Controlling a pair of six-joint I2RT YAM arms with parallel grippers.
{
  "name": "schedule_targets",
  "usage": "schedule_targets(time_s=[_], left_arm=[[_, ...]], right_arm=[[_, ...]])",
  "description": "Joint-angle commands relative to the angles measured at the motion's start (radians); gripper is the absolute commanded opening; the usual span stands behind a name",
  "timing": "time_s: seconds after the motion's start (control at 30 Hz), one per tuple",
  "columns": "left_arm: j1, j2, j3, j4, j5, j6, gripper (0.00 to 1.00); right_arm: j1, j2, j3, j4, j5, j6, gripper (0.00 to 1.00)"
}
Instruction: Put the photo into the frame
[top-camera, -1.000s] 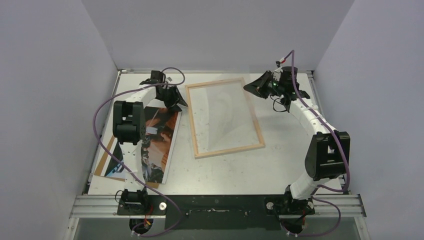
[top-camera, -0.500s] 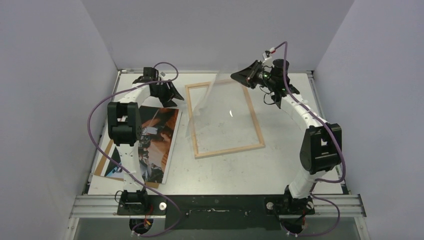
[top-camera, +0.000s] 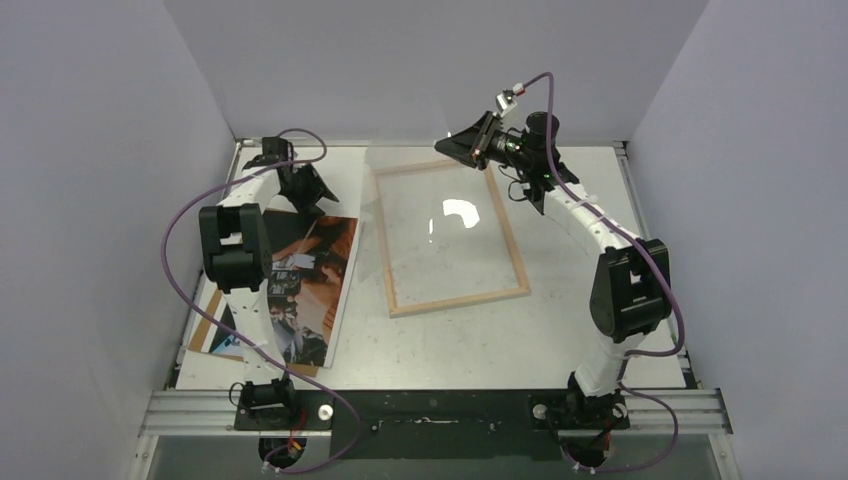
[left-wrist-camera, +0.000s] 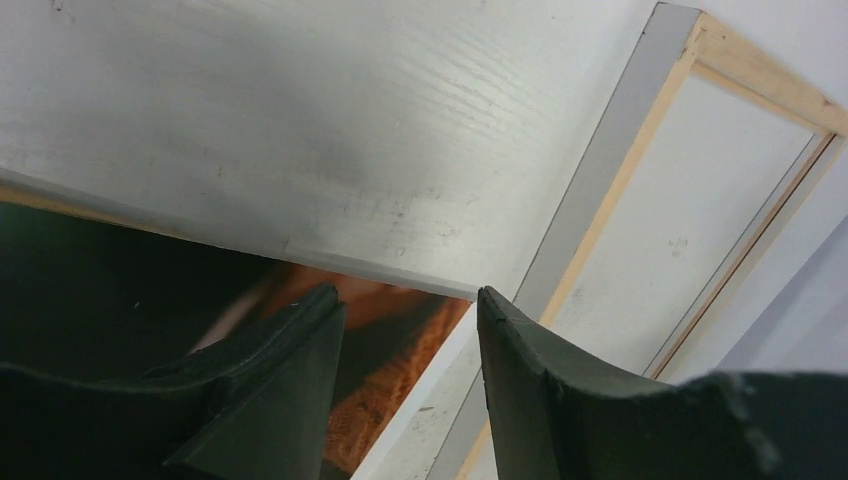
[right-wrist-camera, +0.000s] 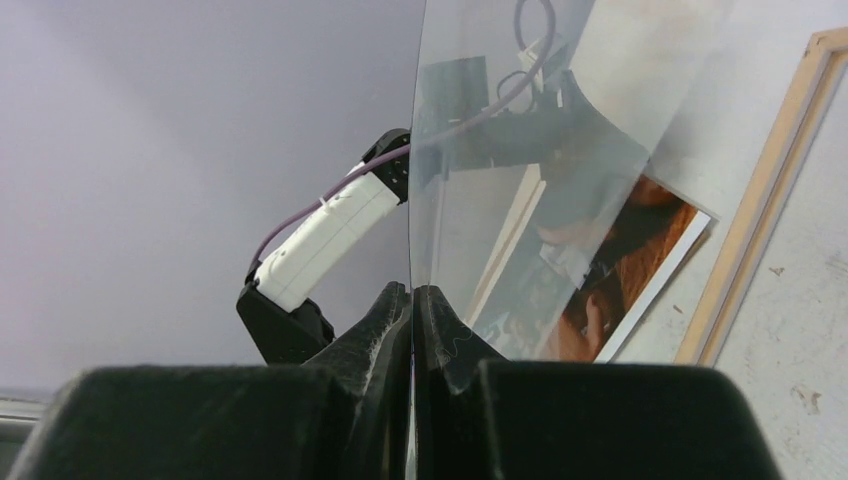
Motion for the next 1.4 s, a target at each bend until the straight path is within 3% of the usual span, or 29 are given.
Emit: schedule_targets(time_s=[0.0,0.27,0.57,0.87,1.37], left_arm=[[0.002,-0.042,-0.005,-0.011,-0.026,0.003,0.49],[0.005,-0.034,-0.013,-0.015,-0.032,0.015,0.49],[0.006,-0.015,-0.018,-0.02,-0.006,0.022,0.49],[0.002,0.011,-0.015,-0.013,0.032,0.024,0.48],[-0.021,0.051,0.007,-0.033,0.033,0.032,0.48]], right_arm=[[0.004,-0.021,0.061,-0.022,-0.009,-0.067,0.0],[0.001,0.096,0.109,-0.383,0.065,-0.334,0.0],[-0.07,0.201,0.066,-0.51,0.088,-0.451,0.0],[-0.188,0.188,-0.059,-0.449,0.03,-0.522,0.0],[-0.191,0.18,-0.172,-0.259,0.08,-0.506,0.0]])
